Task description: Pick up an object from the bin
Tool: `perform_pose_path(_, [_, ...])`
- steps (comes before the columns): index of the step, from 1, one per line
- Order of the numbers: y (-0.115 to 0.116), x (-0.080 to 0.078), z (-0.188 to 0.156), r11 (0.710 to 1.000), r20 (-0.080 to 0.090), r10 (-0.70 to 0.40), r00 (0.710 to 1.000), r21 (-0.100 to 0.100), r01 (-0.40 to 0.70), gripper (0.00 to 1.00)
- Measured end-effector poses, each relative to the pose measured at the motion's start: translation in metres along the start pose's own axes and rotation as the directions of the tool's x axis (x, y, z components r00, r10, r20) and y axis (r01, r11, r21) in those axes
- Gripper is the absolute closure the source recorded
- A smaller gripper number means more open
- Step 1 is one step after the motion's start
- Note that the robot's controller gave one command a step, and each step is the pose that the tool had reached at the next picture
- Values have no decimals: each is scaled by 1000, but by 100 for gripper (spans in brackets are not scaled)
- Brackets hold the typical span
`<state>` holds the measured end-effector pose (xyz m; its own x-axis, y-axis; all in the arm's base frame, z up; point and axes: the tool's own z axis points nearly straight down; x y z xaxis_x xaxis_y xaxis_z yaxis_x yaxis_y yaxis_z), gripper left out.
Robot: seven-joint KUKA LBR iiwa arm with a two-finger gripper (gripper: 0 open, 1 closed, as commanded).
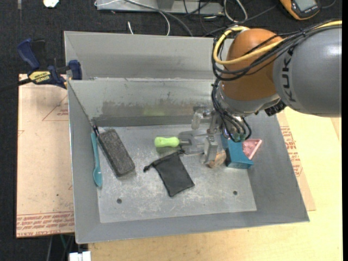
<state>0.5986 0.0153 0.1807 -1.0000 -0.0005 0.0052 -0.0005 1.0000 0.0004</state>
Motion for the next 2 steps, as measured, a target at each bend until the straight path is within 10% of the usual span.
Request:
perform_pose_path(1, [0, -1, -5, 1000, 7, 0, 1000, 0, 0, 0])
perform_pose_path(2, [66, 22, -21, 998, 4, -65, 998, 0, 65, 0])
